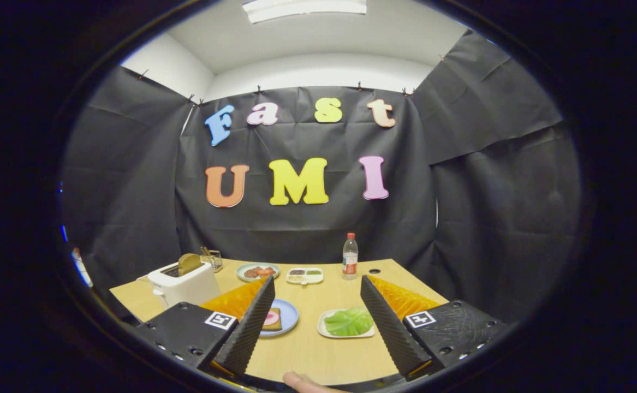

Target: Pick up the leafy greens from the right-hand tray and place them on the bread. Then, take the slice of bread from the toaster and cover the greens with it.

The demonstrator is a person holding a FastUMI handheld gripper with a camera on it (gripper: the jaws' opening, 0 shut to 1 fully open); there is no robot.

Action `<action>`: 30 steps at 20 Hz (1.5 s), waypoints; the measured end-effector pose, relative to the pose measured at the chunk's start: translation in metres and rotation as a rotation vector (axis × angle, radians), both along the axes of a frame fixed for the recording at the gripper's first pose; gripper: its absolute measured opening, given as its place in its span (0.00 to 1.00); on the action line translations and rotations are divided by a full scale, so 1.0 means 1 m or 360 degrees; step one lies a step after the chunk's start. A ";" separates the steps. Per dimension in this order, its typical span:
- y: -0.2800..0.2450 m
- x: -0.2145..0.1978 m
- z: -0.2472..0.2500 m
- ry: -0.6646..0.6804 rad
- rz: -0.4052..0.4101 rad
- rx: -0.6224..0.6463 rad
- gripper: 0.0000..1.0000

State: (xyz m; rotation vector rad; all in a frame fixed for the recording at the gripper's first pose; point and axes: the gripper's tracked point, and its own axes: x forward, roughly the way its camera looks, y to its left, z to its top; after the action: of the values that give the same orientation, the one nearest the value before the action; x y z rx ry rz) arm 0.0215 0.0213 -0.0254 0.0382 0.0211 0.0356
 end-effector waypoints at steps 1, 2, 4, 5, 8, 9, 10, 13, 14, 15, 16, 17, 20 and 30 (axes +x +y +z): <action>-0.002 0.003 0.002 -0.0014 -0.0017 -0.0020 0.96; -0.002 0.007 0.002 -0.0022 -0.0031 -0.0043 0.96; 0.000 0.018 -0.004 0.0003 -0.0042 -0.0069 0.96; 0.002 0.025 -0.011 0.0043 -0.0045 -0.0073 0.96; -0.007 0.053 -0.028 0.0134 -0.0106 -0.0125 0.95; -0.004 0.063 -0.036 0.0169 -0.0080 -0.0125 0.95; -0.004 0.073 -0.041 0.0192 -0.0063 -0.0123 0.95; -0.025 0.108 -0.071 0.0306 -0.0140 -0.0165 0.95; -0.029 0.118 -0.085 0.0369 -0.0165 -0.0167 0.95; -0.034 0.128 -0.099 0.0434 -0.0177 -0.0152 0.95; -0.040 0.139 -0.112 0.0503 -0.0200 -0.0139 0.95; -0.047 0.149 -0.124 0.0564 -0.0228 -0.0118 0.95; -0.058 0.178 -0.157 0.0745 -0.0265 -0.0060 0.96; -0.064 0.214 -0.230 0.1073 -0.0273 -0.0132 0.94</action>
State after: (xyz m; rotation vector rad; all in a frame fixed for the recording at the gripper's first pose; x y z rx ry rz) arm 0.2356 -0.0429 -0.2556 -0.0323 0.6926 -0.1513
